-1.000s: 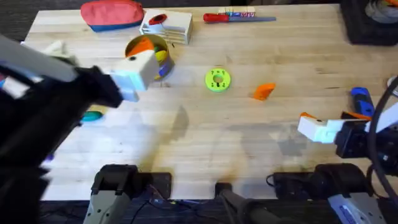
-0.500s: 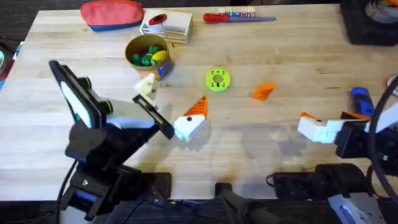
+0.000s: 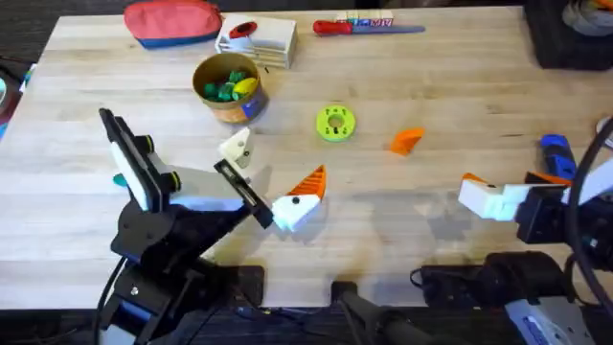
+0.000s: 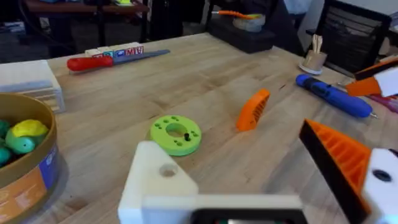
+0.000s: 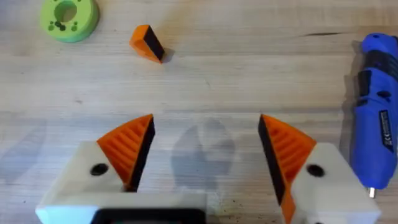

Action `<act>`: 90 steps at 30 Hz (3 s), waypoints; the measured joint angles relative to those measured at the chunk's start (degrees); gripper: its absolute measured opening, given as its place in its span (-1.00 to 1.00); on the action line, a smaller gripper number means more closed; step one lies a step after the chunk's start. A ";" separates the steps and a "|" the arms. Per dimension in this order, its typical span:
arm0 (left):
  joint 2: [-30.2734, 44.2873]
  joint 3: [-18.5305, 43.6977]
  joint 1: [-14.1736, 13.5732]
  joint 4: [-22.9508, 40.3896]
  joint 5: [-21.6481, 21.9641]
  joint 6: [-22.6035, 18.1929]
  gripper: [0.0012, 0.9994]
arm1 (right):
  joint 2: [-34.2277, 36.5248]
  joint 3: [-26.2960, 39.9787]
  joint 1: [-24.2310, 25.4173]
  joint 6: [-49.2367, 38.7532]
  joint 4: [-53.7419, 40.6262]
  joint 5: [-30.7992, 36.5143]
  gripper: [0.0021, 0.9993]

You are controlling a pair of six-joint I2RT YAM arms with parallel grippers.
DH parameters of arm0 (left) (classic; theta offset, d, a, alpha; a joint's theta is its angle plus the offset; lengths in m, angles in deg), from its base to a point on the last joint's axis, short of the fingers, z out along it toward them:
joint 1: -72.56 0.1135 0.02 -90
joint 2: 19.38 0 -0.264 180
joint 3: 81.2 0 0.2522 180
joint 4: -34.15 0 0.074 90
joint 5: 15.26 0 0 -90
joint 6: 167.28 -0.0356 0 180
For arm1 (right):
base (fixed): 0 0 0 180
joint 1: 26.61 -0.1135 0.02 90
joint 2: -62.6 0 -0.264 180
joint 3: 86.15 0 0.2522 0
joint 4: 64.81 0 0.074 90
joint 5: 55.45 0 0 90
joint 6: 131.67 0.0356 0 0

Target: Pick up the gripper from the table and insert it into the empty holder that is missing its gripper. Then pick up a screw, insert it into the mounting hole, and use the screwdriver to tighten it. Finally, clean up the table by picking up the vegetable and placing it into the bucket.

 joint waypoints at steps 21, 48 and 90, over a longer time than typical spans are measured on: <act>0.00 0.00 0.02 -0.12 0.60 0.04 0.97 | 0.00 0.00 0.00 0.00 0.00 0.00 0.98; 0.01 0.00 0.02 0.00 -0.35 -9.71 0.97 | -0.01 0.00 0.00 8.39 17.27 -3.39 0.98; -0.01 0.00 0.02 -0.01 -0.37 -4.07 0.97 | 64.77 22.27 -18.49 -46.19 10.67 1.45 0.71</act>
